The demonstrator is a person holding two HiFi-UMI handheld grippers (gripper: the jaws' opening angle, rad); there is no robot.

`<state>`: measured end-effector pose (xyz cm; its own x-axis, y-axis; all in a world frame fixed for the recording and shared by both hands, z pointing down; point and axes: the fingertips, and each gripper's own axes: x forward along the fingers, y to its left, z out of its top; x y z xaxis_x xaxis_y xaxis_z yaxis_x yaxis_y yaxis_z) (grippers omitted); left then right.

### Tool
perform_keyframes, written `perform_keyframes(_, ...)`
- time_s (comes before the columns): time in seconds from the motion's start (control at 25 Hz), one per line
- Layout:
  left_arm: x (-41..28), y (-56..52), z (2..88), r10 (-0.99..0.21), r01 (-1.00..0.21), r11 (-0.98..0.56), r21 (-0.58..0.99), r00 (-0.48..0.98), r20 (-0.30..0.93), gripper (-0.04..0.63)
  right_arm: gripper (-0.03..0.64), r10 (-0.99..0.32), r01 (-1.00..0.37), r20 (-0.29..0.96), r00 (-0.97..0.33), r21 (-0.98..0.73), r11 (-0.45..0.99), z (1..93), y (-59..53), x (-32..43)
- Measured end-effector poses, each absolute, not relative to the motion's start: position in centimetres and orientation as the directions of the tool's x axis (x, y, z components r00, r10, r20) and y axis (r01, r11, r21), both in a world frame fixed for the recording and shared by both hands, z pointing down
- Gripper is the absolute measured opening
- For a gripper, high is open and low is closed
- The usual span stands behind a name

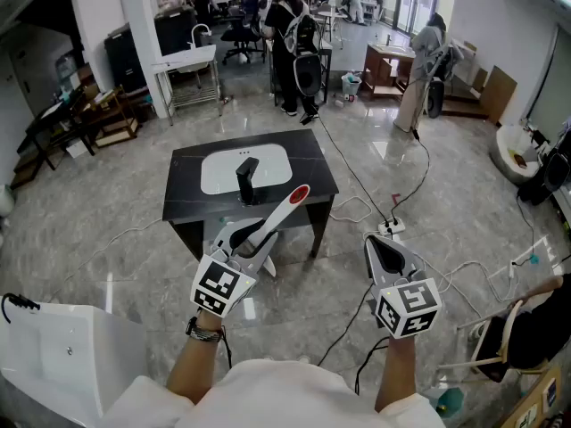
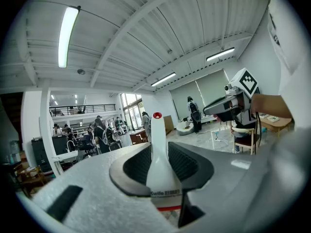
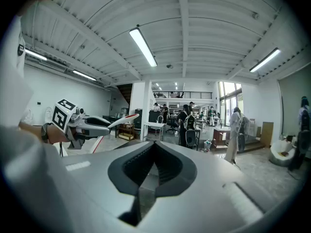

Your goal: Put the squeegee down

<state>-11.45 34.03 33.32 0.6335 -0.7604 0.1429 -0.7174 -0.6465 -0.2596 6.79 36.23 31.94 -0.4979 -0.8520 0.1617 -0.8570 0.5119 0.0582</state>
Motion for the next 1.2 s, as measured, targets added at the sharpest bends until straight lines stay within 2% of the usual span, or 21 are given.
perform_keyframes(0.6,-9.6,33.5,33.7,-0.779,-0.727,-0.624,-0.286,0.607,0.156,0.114,0.008,-0.818,-0.827,0.144,-0.556,0.007,0.563,32.4,35.7,8.8)
perform_keyframes(1.2,-6.9,28.6,35.9,-0.759,-0.715,-0.65,-0.257,0.63,0.166,0.11,0.008,-0.822,-0.836,0.166,-0.545,-0.033,0.548,35.5,30.8,10.7)
